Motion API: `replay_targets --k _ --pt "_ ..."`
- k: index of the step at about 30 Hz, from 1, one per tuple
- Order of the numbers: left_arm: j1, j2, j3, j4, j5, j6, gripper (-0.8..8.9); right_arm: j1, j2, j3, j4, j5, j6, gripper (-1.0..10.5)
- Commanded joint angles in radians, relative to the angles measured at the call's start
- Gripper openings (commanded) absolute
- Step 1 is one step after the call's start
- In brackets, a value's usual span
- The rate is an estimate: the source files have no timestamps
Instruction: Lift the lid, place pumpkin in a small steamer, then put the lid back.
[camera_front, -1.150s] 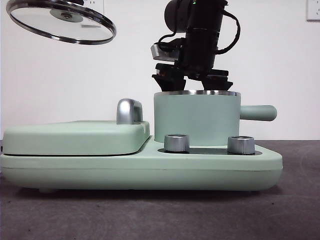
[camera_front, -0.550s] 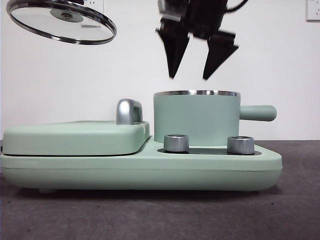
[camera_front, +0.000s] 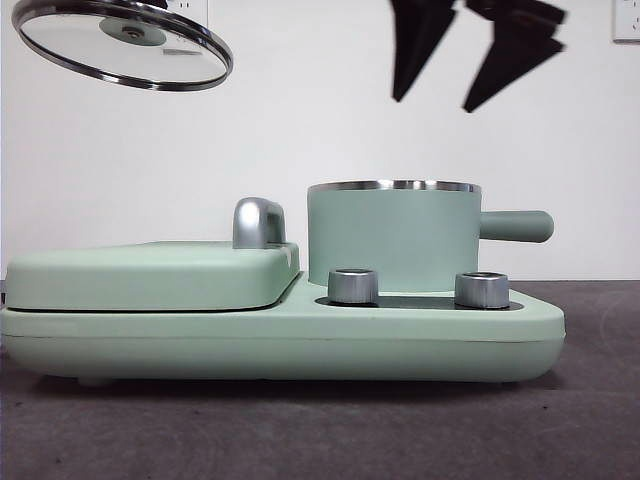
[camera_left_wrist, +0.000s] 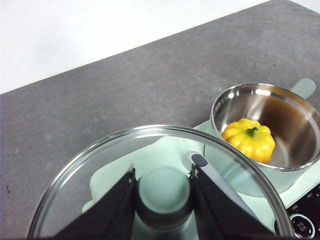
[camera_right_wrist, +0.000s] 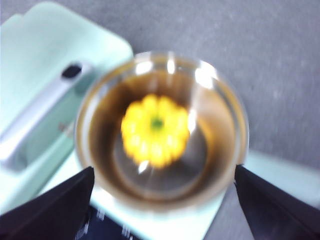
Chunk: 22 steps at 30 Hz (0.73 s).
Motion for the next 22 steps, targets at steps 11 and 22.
replay_targets --k 11,22 --pt "-0.073 0.035 0.024 0.074 0.056 -0.01 0.1 0.005 -0.514 -0.45 0.079 0.011 0.036 4.3" --pt "-0.159 0.176 0.024 0.261 0.056 -0.016 0.1 0.005 -0.732 -0.579 0.061 0.055 0.027 4.3"
